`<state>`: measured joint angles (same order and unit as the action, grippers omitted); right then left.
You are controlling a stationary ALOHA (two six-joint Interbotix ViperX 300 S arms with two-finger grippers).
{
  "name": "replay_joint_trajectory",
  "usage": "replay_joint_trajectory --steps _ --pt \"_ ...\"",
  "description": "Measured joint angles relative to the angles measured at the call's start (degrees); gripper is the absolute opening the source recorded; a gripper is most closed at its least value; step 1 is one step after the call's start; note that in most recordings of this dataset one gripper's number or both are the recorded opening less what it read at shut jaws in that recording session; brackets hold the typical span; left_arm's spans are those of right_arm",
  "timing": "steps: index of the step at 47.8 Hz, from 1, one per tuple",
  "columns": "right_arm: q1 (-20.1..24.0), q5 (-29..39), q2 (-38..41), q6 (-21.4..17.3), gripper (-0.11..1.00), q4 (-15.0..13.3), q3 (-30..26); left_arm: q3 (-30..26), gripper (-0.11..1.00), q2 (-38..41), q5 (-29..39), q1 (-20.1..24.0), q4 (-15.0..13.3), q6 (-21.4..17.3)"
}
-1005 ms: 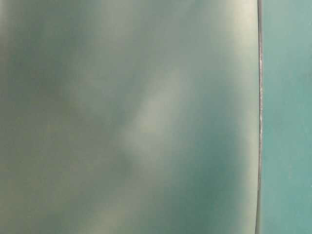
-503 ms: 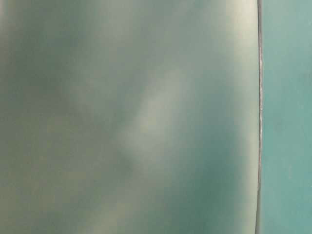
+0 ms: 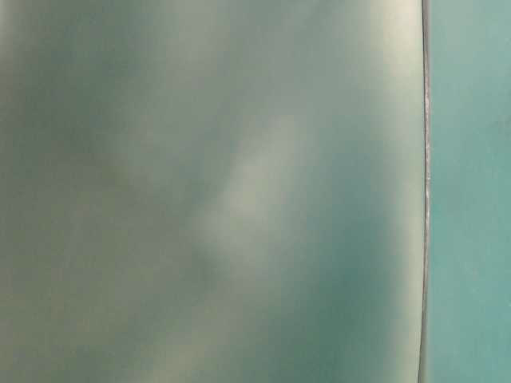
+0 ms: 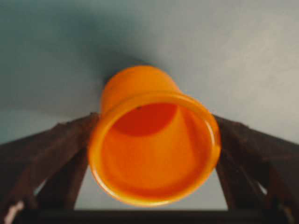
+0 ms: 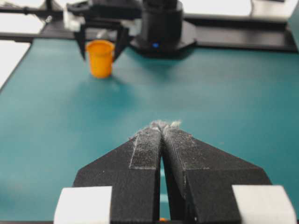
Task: Lift the orange cup with left arm.
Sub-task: 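Close the left gripper on the orange cup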
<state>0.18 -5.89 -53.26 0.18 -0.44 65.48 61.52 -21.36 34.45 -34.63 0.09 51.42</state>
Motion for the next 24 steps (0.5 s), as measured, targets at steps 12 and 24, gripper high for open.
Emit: replay_joint_trajectory --steps 12,24 --pt "0.0 0.0 0.0 0.0 0.0 0.0 0.0 0.0 0.87 -0.44 0.79 -0.26 0.09 0.18" --pt "0.0 0.0 0.0 0.0 0.0 0.0 0.0 0.18 0.71 -1.23 1.58 -0.26 0.18 0.0"
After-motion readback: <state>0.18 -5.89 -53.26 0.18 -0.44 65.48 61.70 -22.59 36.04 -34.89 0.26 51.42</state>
